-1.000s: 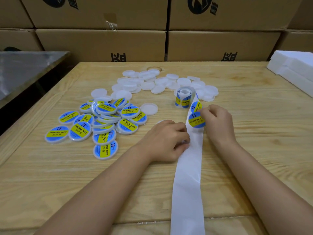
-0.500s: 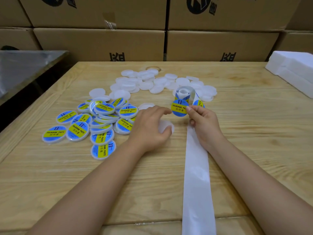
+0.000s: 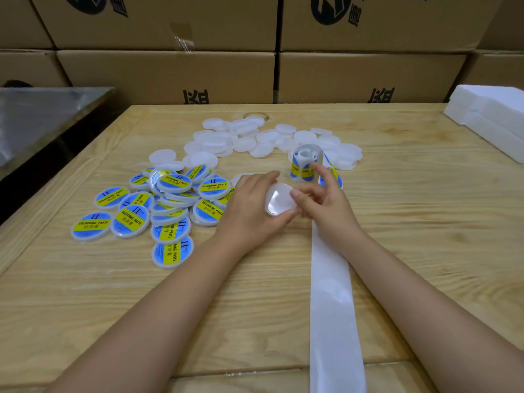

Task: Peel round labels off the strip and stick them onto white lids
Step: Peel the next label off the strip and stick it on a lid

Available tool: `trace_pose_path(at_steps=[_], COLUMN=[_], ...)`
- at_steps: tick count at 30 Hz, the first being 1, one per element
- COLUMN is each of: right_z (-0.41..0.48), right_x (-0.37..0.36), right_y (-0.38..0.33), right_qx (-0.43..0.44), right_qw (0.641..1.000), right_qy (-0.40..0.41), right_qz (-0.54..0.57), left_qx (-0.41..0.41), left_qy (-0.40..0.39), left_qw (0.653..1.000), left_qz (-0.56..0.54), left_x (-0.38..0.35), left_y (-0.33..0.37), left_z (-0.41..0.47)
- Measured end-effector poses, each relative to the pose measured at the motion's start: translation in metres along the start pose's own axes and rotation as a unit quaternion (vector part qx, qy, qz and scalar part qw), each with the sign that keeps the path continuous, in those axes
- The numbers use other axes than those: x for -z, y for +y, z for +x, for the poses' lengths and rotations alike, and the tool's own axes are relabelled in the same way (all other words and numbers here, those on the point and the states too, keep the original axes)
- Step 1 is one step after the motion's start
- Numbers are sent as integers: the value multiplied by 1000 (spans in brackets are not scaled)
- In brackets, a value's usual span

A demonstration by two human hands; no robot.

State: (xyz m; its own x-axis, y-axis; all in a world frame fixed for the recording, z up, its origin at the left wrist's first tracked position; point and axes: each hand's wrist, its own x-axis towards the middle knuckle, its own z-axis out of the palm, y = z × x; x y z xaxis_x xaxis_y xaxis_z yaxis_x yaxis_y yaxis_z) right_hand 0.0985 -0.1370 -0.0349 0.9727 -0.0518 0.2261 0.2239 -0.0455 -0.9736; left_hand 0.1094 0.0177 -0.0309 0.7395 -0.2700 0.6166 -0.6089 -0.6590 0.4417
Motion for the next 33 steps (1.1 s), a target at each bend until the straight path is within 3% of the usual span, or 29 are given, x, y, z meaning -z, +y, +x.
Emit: trace_pose_path(at_steps=[4,7,11,15,18,22,25,29,33], right_z=[-3,-3,-3,-2,0,1,2,3,4], right_x=[-1,0,-1,-1,1,1,3,6,9], right_y=[-1,-4,-7,-5,-1,-2,-4,-7,-7], right_qx=[17,37,54,44,42,50,59,-21,-73], right_qw=[999,999,998,999,999,999,998,986,979], right_qy=[-31,-30,-34,-10,1,4,25,45,24], right_qz=[-28,-20,-12,16,10,7,16,161,191], left_qx=[0,112,242,306,321,308,311,315,310], left_qy=[-8,-38,-85,-87,-106,-155,-148,-140,-148], left_qw=[999,980,904,831,800,794,794,793,795], left_qz=[-44,-163,-342,-457,-496,-500,-501,-502,-500], left_x=[-1,1,7,15,18,19,18,17,19], left_y=[1,-2,-6,-2,-3,-5,-6,-7,-6], left_z=[-1,1,6,9,11,11,11,11,11])
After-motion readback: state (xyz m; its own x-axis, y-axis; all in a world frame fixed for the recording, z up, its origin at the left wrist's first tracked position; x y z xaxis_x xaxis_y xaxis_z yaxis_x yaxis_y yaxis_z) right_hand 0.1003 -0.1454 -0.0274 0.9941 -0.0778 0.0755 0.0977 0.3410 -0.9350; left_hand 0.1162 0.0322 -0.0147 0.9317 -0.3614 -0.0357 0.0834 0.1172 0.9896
